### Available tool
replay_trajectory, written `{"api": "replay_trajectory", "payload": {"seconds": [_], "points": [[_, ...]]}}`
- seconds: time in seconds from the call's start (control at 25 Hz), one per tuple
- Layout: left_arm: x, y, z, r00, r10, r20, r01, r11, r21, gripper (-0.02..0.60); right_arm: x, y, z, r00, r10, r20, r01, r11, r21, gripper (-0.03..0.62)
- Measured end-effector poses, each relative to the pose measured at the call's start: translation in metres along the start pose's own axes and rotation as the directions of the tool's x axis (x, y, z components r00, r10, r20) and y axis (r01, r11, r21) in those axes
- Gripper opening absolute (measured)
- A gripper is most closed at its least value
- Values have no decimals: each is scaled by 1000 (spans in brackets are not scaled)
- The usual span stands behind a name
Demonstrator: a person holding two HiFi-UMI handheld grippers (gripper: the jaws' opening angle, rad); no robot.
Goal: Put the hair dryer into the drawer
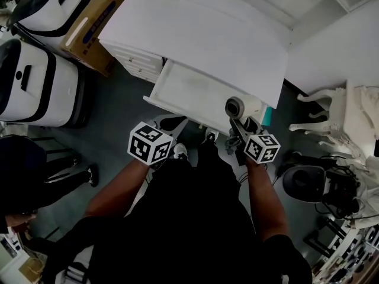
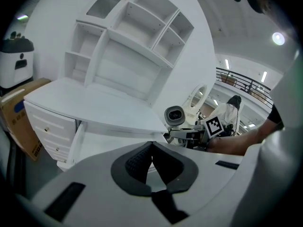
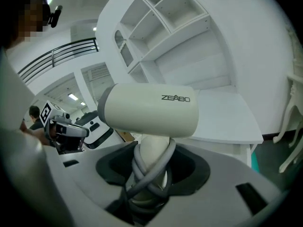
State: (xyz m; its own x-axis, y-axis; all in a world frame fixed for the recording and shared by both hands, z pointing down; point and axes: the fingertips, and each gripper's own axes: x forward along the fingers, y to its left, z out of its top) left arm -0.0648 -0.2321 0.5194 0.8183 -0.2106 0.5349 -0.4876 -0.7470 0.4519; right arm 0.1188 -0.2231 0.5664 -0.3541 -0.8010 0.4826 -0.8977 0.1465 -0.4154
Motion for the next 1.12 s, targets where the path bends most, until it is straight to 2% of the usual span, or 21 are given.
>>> {"api": "replay_trajectory", "payload": {"seconds": [0.16, 0.4, 0.64, 0.88, 1.12], "points": [[0, 8, 0, 999, 34, 9, -33, 999, -25, 5, 21, -25, -13, 997, -23, -79, 20, 999, -34, 210], [5, 20, 2, 997, 74, 6, -74, 996, -52, 5, 58, -60, -29, 972, -55, -228, 11, 982, -189, 210], [13, 24, 9, 995, 102, 0, -102, 992, -74, 5, 95, -73, -61, 919, -50, -391, -80, 947, -311, 210], [18, 34, 12, 991, 130, -13, -131, 987, -98, 5, 120, -74, -86, 866, -23, -499, -176, 921, -348, 210], [19, 38, 10, 988, 151, -13, -151, 982, -113, 5, 129, -80, -108, 827, -31, -561, -213, 907, -364, 210]]}}
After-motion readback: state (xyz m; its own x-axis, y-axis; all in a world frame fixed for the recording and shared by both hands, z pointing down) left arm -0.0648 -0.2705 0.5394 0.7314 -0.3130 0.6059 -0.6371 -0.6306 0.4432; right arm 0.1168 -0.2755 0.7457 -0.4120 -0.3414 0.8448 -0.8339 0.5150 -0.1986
